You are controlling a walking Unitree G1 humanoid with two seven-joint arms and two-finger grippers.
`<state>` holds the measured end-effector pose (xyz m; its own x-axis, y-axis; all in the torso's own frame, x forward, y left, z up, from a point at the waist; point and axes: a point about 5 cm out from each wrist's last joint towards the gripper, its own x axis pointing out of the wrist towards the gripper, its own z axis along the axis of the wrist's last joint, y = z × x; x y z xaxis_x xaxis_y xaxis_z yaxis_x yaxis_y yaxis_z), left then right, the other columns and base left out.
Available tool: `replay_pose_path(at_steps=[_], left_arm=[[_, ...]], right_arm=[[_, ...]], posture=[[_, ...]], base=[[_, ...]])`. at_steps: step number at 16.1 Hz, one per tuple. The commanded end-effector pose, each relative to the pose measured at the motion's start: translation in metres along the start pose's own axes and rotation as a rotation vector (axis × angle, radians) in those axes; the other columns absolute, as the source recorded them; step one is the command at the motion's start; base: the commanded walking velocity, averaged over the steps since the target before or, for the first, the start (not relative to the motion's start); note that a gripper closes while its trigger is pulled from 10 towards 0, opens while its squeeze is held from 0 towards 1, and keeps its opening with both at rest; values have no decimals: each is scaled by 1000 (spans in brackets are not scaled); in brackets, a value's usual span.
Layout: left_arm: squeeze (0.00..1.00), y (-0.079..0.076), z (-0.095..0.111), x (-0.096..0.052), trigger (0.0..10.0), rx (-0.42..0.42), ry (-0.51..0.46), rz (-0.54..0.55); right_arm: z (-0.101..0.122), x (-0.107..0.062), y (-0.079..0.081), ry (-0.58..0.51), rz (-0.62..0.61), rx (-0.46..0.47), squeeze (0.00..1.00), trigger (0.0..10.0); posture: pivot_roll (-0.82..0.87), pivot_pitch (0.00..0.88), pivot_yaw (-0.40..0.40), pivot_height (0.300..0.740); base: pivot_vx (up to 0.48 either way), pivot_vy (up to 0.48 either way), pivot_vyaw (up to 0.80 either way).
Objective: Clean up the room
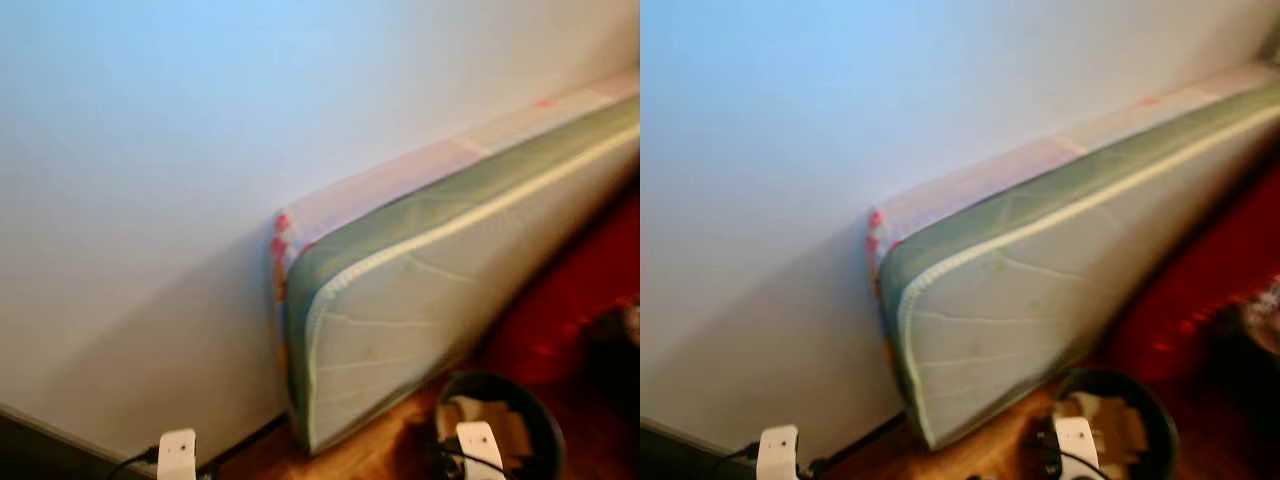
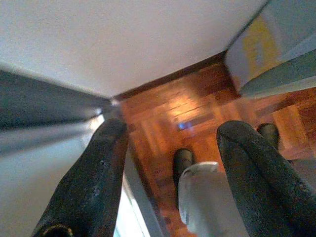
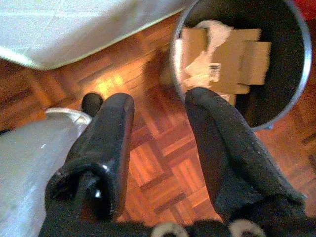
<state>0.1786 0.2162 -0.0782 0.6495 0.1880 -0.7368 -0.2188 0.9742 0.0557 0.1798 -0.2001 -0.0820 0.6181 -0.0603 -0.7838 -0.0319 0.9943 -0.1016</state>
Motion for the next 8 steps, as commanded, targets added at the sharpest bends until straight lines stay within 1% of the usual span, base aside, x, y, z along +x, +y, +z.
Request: replay_pose_path(at_steps=[1,8], left_arm=[[0,-37,16,6,10000,18,26,-161],[0,-36,16,6,10000,17,22,-161]], right_arm=[[144,-11,-110,-219,-38,323,0,10000],[144,-11,-109,-218,-37,324,0,10000]], posture=[[-39,0,31,740],[-41,0,34,740]], base=[[0,0,-744],[0,0,-743]])
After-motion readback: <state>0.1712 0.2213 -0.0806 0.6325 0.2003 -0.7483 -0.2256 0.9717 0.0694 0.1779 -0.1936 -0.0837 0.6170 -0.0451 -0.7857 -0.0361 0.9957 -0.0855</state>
